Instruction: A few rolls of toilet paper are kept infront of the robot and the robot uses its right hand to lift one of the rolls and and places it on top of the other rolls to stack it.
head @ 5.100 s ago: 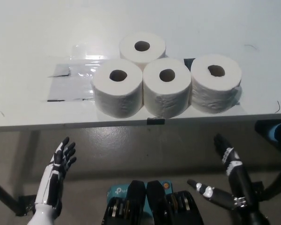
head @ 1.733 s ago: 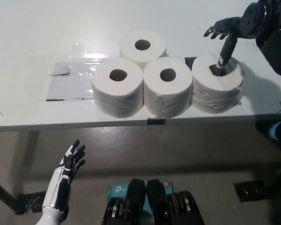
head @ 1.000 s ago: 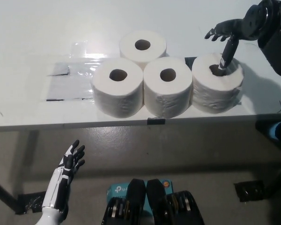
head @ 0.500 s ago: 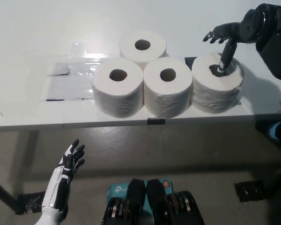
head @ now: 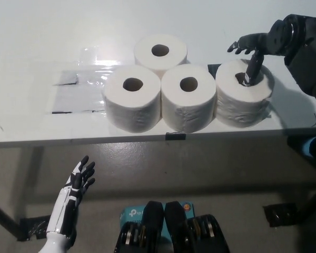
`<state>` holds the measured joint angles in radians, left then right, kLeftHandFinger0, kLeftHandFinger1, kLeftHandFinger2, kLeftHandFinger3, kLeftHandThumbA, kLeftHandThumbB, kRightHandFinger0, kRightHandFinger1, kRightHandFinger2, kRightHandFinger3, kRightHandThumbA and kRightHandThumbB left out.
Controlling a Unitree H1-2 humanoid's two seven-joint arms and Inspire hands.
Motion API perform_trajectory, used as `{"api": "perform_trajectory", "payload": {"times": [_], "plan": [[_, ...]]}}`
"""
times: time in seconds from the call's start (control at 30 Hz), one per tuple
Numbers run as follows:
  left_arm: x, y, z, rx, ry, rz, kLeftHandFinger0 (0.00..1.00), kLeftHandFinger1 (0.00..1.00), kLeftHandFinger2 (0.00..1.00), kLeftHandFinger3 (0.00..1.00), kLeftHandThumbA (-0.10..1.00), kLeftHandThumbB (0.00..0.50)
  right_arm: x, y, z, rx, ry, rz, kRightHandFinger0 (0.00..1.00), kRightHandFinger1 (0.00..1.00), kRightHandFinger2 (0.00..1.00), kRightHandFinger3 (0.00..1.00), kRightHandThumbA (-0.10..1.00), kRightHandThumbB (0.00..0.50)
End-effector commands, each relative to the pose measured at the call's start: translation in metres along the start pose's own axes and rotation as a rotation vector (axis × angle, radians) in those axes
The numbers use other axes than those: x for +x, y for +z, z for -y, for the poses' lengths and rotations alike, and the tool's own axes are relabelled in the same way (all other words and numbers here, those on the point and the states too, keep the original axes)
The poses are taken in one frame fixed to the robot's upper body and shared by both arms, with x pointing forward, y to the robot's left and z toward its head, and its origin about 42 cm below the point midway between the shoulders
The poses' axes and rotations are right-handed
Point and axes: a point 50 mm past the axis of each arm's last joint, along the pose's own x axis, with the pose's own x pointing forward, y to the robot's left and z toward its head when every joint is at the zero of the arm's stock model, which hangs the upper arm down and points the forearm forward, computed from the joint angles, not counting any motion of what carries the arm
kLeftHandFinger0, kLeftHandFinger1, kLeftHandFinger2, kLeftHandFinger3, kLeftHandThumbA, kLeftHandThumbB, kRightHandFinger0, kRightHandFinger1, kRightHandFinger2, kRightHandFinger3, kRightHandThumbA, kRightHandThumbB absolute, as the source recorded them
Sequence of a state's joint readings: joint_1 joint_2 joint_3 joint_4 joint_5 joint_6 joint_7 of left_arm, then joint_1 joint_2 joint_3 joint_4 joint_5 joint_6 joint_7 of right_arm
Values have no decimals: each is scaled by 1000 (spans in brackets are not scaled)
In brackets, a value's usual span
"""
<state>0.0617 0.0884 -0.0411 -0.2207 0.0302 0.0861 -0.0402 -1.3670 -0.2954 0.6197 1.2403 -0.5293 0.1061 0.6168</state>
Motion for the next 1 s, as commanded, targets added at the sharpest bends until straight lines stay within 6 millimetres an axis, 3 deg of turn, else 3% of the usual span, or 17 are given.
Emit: {"api": "perform_trajectory", "payload": {"times": [0.0, 0.23, 0.33, 0.4, 0.47, 0.53, 0.7, 0.77, 0.9, 0.97], "plan": [[1, 12, -2, 16, -7, 46, 1000, 1000, 1000, 1000, 1000, 63, -22, 20, 43, -36, -119, 24, 1000, 1000, 1000, 1000, 1000, 315], [1, 13, -2, 15, -10, 55, 1000, 1000, 1000, 1000, 1000, 30, -25, 23, 50, -49, -132, 18, 1000, 1000, 1000, 1000, 1000, 336], [0, 12, -1, 12, -11, 52, 1000, 1000, 1000, 1000, 1000, 57, -18, 21, 39, -95, -130, 15, 1000, 1000, 1000, 1000, 1000, 307], [0, 12, -1, 14, -12, 54, 1000, 1000, 1000, 1000, 1000, 73, -12, 18, 30, -35, -124, 4, 1000, 1000, 1000, 1000, 1000, 340], [1, 13, -2, 14, -10, 58, 1000, 1000, 1000, 1000, 1000, 82, -11, 18, 28, -52, -124, -3, 1000, 1000, 1000, 1000, 1000, 342], [1, 15, -2, 14, -7, 60, 1000, 1000, 1000, 1000, 1000, 48, -8, 18, 24, -87, -122, -7, 1000, 1000, 1000, 1000, 1000, 339], [3, 16, -2, 2, -9, 64, 1000, 1000, 1000, 1000, 1000, 43, -3, 16, 17, -119, -120, -30, 1000, 1000, 1000, 1000, 1000, 342], [3, 16, -3, 20, -11, 63, 1000, 1000, 1000, 1000, 1000, 66, 2, 16, 8, -122, -103, -40, 1000, 1000, 1000, 1000, 1000, 339], [3, 17, -3, 19, -13, 74, 1000, 1000, 1000, 1000, 1000, 46, 8, 13, -2, -61, -76, -38, 1000, 1000, 1000, 1000, 1000, 327], [2, 16, -3, 20, -11, 65, 1000, 1000, 1000, 1000, 1000, 81, 12, 10, -10, -54, -62, -74, 1000, 1000, 1000, 1000, 1000, 315]]}}
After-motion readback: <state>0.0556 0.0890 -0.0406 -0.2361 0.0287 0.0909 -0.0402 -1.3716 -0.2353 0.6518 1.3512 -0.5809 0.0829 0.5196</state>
